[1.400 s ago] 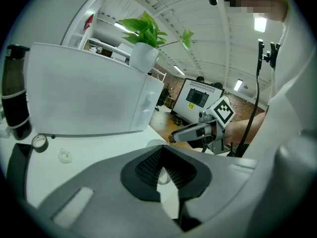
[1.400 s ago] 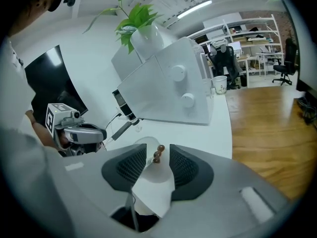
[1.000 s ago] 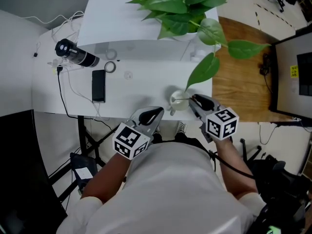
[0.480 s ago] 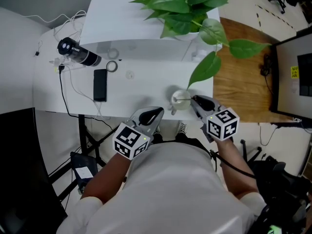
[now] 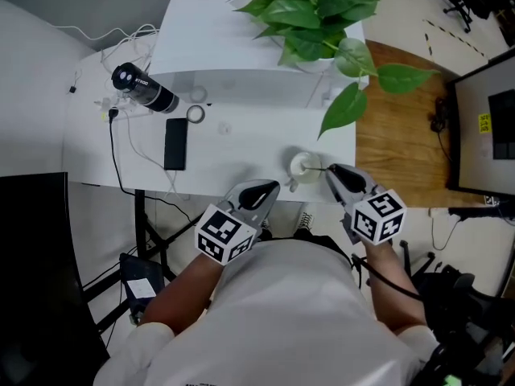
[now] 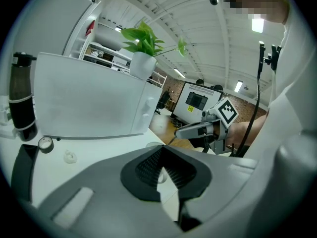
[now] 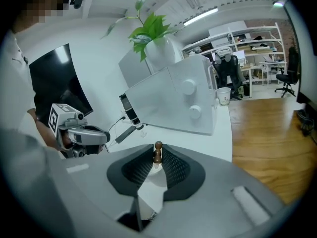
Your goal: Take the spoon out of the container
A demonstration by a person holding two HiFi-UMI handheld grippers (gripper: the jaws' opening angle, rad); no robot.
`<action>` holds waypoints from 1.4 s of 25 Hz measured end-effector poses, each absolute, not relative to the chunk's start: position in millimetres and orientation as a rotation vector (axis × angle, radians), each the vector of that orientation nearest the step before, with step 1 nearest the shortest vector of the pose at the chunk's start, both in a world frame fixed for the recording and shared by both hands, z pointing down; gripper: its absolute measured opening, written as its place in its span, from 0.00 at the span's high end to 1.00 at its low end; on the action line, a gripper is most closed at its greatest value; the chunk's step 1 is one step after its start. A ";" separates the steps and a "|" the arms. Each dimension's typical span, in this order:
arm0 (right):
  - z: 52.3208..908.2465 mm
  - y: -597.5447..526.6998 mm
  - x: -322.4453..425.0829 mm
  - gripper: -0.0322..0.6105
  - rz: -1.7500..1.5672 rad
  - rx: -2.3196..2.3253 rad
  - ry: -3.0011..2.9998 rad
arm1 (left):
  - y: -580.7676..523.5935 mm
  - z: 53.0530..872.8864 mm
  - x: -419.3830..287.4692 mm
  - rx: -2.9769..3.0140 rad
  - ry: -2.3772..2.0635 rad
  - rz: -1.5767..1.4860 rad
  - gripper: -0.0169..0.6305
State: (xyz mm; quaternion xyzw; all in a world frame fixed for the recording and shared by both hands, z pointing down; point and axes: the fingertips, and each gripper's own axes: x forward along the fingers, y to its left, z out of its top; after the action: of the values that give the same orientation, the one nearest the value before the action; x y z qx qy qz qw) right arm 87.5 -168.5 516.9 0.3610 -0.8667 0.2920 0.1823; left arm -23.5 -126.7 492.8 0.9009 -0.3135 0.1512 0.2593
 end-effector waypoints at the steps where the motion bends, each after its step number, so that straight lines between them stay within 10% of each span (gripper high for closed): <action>1: 510.8 -168.1 88.2 0.86 0.812 1.031 -2.456 | -125.5 490.9 -23.4 2.447 -0.848 0.406 0.97; 35: 404.5 -98.4 76.3 0.86 0.658 1.330 -2.595 | -91.0 421.8 -44.8 2.696 -0.677 0.317 0.97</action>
State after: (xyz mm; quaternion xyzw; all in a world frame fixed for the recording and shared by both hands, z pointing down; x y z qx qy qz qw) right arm 76.3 -98.4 404.5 0.4438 -0.8655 0.2195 0.0760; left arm -44.8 -91.0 421.8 0.9495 -0.2382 0.1117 0.1711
